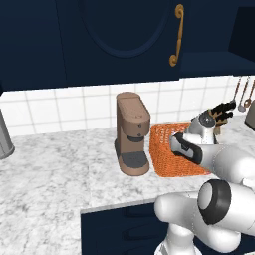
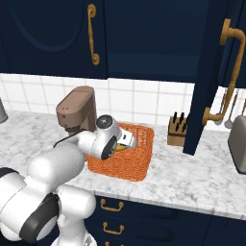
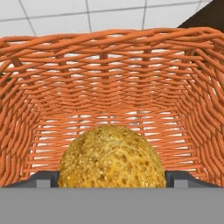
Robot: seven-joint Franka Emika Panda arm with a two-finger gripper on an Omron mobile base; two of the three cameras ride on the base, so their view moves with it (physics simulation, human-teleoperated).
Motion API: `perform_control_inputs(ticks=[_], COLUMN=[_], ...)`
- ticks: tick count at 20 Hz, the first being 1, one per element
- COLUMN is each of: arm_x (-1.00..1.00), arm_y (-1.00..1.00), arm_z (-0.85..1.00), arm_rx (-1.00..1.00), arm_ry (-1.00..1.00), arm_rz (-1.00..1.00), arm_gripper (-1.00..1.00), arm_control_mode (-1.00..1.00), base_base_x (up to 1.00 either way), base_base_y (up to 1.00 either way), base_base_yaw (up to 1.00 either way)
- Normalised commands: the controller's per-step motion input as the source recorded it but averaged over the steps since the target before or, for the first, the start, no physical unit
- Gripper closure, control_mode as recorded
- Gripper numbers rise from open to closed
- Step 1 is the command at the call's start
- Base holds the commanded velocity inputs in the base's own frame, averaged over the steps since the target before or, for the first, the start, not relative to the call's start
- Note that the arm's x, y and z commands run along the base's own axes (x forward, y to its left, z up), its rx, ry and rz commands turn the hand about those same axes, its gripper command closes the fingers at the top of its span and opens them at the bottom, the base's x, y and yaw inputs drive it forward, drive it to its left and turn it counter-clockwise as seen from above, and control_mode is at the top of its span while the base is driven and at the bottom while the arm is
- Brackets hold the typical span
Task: Open the cabinet, pick up the bread from the cabinet and place it in the basket. Then move the basket to the dining counter.
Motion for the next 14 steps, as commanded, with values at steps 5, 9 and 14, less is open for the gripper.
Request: perform_control_inputs(ticks=[5, 9, 14], arm_x=[0.20, 0.01, 0.00], arm_y=[-0.04, 0.00, -0.02], arm_z=[-0.21, -0.14, 0.15], arm_rx=[0.00, 0.00, 0.01], arm_ry=[0.00, 0.04, 0.05], arm_rz=[0.00, 0.00, 0.00], arm_gripper=[1.00, -1.00, -1.00], arm_control_mode=[-1.00, -1.00, -1.00], base_base_x=[0.00, 0.00, 0.00], base_base_y=[0.00, 0.00, 0.00], base_base_yaw=[0.00, 0.00, 0.00])
